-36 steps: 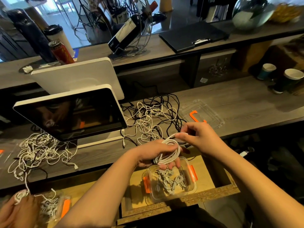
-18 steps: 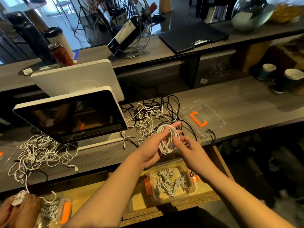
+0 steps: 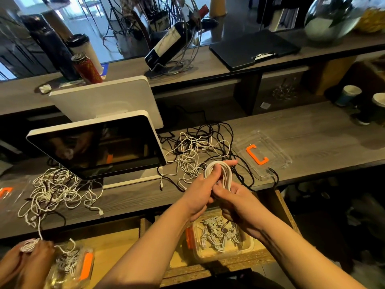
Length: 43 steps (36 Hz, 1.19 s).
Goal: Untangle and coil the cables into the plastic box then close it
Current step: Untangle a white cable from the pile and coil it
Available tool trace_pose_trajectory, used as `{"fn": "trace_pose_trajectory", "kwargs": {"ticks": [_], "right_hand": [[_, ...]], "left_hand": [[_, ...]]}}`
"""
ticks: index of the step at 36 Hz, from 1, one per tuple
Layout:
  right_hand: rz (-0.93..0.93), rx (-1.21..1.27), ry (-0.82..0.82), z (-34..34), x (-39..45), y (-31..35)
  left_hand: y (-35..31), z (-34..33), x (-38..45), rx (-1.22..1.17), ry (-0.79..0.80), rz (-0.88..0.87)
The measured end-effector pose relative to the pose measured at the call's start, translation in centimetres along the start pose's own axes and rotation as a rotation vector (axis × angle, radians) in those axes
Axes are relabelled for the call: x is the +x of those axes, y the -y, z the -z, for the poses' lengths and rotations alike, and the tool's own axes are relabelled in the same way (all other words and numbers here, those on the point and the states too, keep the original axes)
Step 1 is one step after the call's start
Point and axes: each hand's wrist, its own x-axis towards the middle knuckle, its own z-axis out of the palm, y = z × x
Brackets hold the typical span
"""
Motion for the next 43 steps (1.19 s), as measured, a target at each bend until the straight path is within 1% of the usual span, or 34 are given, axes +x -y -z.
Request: {"fn": "trace_pose_trajectory", "kwargs": {"ticks": [2,5,7,9,12,14,16,19,23,24,28,31,33,37,41,43], "right_hand": [[0.007,-0.004,0.020,-0.1,0.2,0.3],[0.080,0.005,0.013,-0.3,0.4,0.8],[0.121,-0.076,0.009,-0.3,0.6,1.1],[0.150,-0.157,0.016,-0.1,1.0,1.3],[0.137,-0.225,0.032,1.0,1.2,1.6],[0.116,-0.260,0.067,1.9,1.1,1.8],[0.079,-0.284,0.089,2.6,0.8,2.2],[0.066,-0.404,0.095,3.5,0.7,2.8],[0.061,-0.458,0.114,4.0,0.6,3.0],[0.054,-0.460,0.124,4.1,0.6,3.1],[0.041,-0.446,0.136,4.8,0.6,3.7],[0.022,-0.420,0.171,5.4,0.6,4.1],[0.034,-0.471,0.199,5.9,0.7,4.6],[0.046,-0.534,0.258,6.7,0.7,5.4],[0.030,-0.546,0.218,7.4,0.7,6.2],[0.073,-0.588,0.176,8.2,0.7,6.7]], "left_hand": [[-0.1,-0.2,0.3,0.026,-0.056,-0.014],[-0.2,-0.5,0.7,0.023,-0.162,-0.056],[-0.1,-0.6,0.8,-0.019,-0.217,-0.082],[-0.2,-0.3,0.8,-0.085,-0.263,-0.067],[-0.8,0.6,0.9,-0.181,-0.266,-0.061],[-1.3,1.4,0.9,-0.170,-0.206,-0.035],[-1.5,1.6,1.0,-0.132,-0.158,0.026],[-1.6,1.0,1.4,-0.008,-0.180,0.096],[-1.4,-0.3,2.1,0.432,-0.326,0.037],[-1.3,-0.5,2.4,0.508,-0.355,0.017],[-1.3,-1.5,2.8,0.599,-0.437,-0.053],[-1.6,-2.1,2.8,0.682,-0.467,-0.082],[-1.6,-2.2,2.9,0.681,-0.454,-0.061],[-1.2,-2.5,3.1,0.564,-0.423,-0.016],[-0.7,-2.7,3.3,0.502,-0.514,-0.005],[-0.6,-2.6,3.3,0.488,-0.555,0.045]]}}
